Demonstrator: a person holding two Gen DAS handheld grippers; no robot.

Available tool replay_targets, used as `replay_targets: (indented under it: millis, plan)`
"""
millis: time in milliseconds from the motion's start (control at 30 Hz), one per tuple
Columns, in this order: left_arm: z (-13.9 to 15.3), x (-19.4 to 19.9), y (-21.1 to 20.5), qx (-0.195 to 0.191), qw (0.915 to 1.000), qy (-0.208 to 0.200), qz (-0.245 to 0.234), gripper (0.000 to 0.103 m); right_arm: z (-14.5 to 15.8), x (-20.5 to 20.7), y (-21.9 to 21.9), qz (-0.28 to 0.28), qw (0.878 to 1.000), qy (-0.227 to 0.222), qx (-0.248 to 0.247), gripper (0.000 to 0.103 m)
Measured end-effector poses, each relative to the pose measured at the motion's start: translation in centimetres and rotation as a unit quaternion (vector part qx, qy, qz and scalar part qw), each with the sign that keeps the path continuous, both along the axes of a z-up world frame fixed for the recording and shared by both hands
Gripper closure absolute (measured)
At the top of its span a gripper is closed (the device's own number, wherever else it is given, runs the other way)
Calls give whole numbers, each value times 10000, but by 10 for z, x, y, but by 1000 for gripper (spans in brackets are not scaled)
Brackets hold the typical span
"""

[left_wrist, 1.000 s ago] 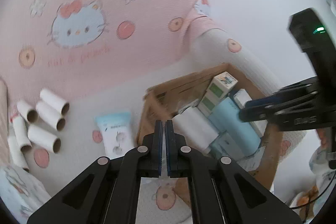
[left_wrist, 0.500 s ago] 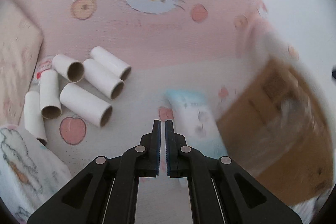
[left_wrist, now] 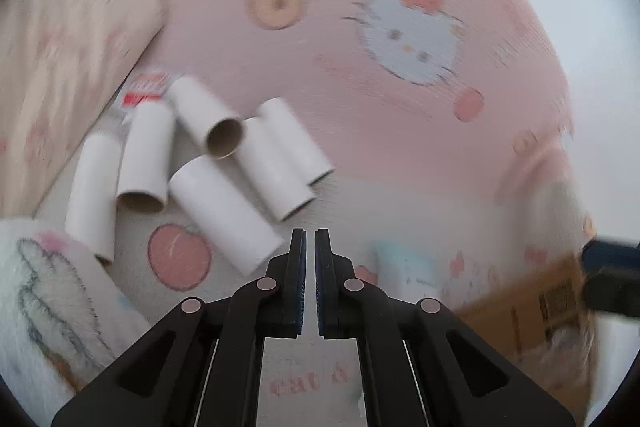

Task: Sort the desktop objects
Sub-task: 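Move both grippers back from the box to the tube pile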

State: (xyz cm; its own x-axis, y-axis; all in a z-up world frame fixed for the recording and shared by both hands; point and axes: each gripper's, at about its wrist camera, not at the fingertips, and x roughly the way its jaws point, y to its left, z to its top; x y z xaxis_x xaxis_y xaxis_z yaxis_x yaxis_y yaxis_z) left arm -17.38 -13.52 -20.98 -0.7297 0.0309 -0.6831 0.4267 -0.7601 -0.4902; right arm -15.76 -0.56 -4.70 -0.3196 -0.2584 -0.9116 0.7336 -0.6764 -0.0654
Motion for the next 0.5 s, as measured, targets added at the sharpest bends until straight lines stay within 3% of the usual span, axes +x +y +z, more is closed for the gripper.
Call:
replay_targets:
  millis: [100,200,233,300,333,400,500]
  plan:
    - [-14,0,-17,534,9980,-101,338,101,-18,-22,-6,-327,9973,-553,-361,82]
    - [-14,2,-21,616,9972,-17,413,100,-31,-39,-7,-591,9936,-735,-629,82]
    - [-14,1,-21,610,9973,-9,413,96,-34,-42,-9,-577,9934,-709,-687,82]
    - [-17,-3,-22,653,9968,-61,454,77,-42,-45,-14,-508,9939,-579,-788,82]
    - [-19,-7,-24,770,9960,-95,453,60,-46,-46,-16,-488,9943,-501,-803,82]
    - [-22,-13,-31,1046,9929,-73,562,57,-55,-47,-21,-372,9958,-330,-770,82]
    - [-20,-20,-41,951,9915,-181,870,55,-73,-51,-28,-319,9972,-286,-614,82]
